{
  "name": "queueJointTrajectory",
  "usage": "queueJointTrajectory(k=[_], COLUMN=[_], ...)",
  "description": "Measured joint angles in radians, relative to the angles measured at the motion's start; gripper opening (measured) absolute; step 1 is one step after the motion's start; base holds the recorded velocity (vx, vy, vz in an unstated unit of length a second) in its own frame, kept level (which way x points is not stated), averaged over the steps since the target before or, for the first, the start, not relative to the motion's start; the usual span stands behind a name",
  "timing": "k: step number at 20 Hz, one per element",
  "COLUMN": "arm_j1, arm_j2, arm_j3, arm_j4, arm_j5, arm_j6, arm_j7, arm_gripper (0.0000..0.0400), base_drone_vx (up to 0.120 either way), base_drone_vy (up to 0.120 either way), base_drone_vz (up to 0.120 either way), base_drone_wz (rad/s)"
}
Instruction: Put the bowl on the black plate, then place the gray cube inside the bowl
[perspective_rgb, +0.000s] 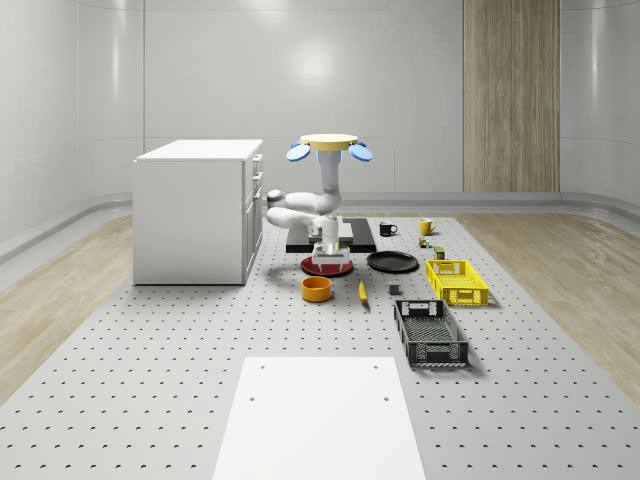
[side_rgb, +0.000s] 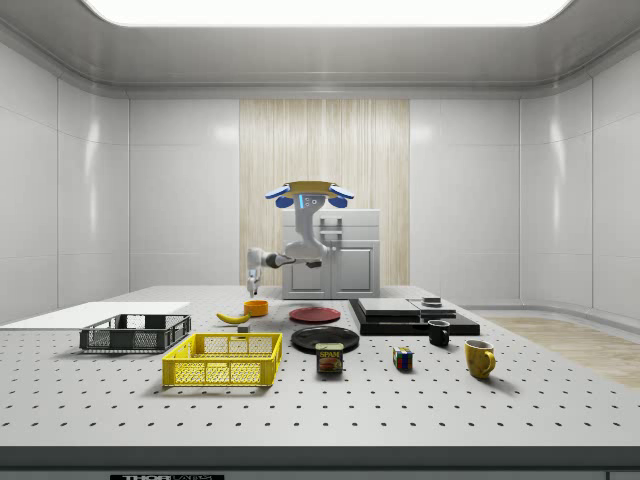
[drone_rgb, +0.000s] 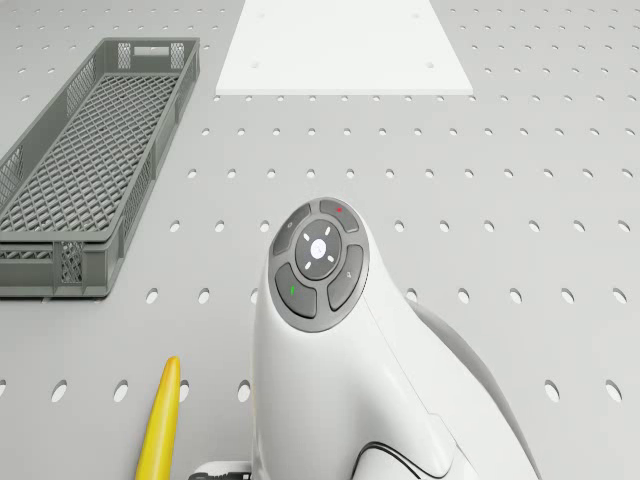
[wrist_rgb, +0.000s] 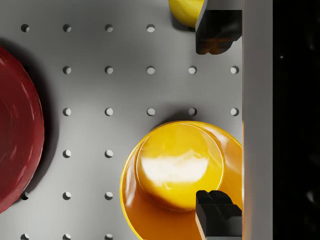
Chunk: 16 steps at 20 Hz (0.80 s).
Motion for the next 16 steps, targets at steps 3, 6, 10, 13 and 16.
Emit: queueJointTrajectory(k=[3, 6, 10, 13, 16], arm_j1=[-0.007, -0.013, -0.018, -0.023, -0.017], arm_j2=[-0.004, -0.005, -0.005, -0.003, -0.004], arm_j3=[-0.048, -0.085, -0.113, -0.137, -0.155], arm_j4=[0.012, 0.024, 0.033, 0.042, 0.05], arm_j5=[-0.044, -0.079, -0.106, -0.128, -0.145], arm_j6=[0.021, 0.036, 0.047, 0.056, 0.065], arm_j7=[-0.001, -0.001, -0.002, -0.002, -0.013], arm_gripper=[0.04, 0.04, 0.04, 0.04, 0.04], base_drone_vx=[0.0, 0.0, 0.0, 0.0, 0.0], base_drone_vy=[0.0, 0.0, 0.0, 0.0, 0.0], base_drone_vz=[0.0, -0.013, -0.1, 0.0, 0.0], base_drone_wz=[0.0, 0.0, 0.0, 0.0, 0.0])
